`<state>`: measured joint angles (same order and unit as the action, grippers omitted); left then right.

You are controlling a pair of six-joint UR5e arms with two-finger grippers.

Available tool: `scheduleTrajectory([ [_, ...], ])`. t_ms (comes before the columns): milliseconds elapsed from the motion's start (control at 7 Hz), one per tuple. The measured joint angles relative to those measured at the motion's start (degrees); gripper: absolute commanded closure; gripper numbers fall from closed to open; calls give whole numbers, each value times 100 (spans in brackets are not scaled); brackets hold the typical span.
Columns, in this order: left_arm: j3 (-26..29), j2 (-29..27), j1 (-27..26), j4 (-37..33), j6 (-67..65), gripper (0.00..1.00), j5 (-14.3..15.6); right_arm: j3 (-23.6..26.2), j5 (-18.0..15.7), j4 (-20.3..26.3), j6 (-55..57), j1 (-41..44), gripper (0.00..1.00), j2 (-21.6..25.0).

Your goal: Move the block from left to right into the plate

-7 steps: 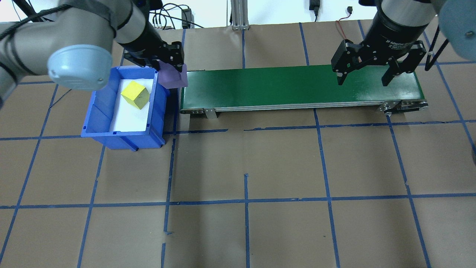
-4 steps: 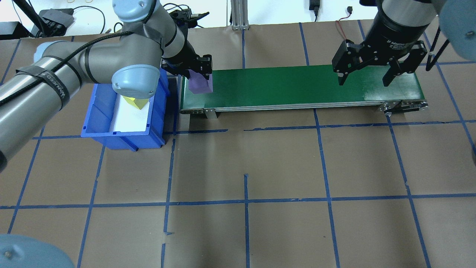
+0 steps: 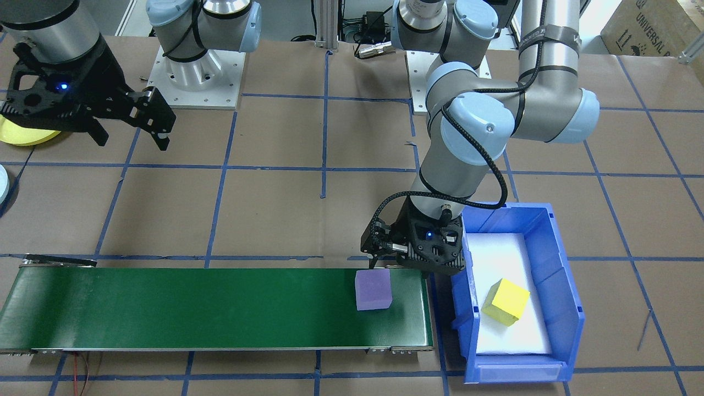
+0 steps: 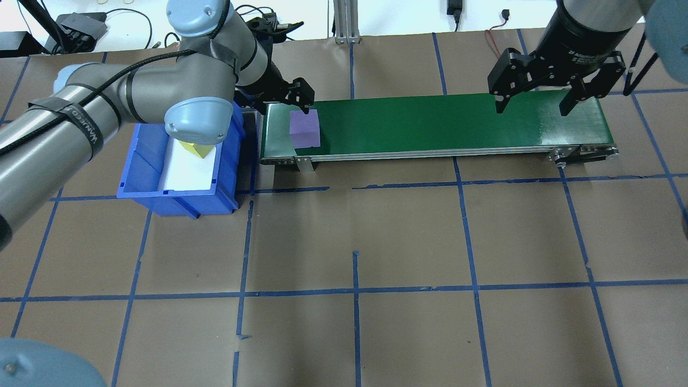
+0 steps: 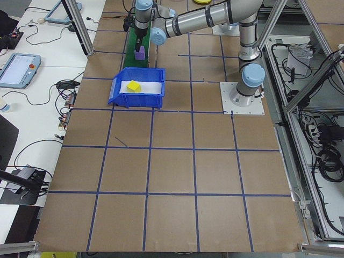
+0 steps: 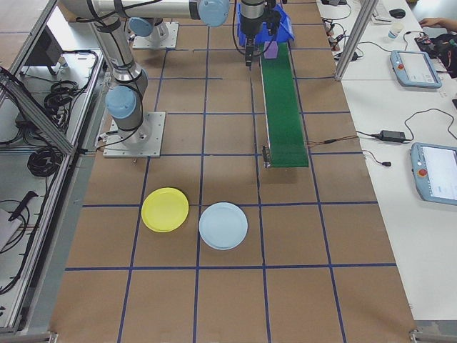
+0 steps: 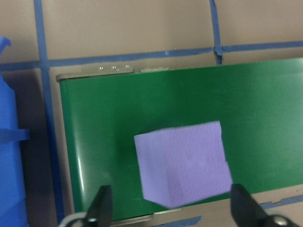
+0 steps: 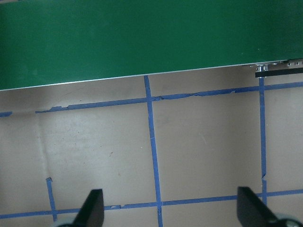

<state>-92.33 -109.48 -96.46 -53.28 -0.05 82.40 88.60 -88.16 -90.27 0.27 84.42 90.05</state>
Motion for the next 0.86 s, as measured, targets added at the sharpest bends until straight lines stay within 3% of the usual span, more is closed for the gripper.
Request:
scheduleTrajectory([
  [286,5,243,446,-188,651,0,79,-21,43,25,-193,-453,0,0],
  [571,-23,343,1299,-516,1850,0,61,-5,376,95,-864,-1123,0,-59],
  [857,-35,120,1646,-557,2423,0,76,-2,804,17,-2056,-1902,0,-222],
])
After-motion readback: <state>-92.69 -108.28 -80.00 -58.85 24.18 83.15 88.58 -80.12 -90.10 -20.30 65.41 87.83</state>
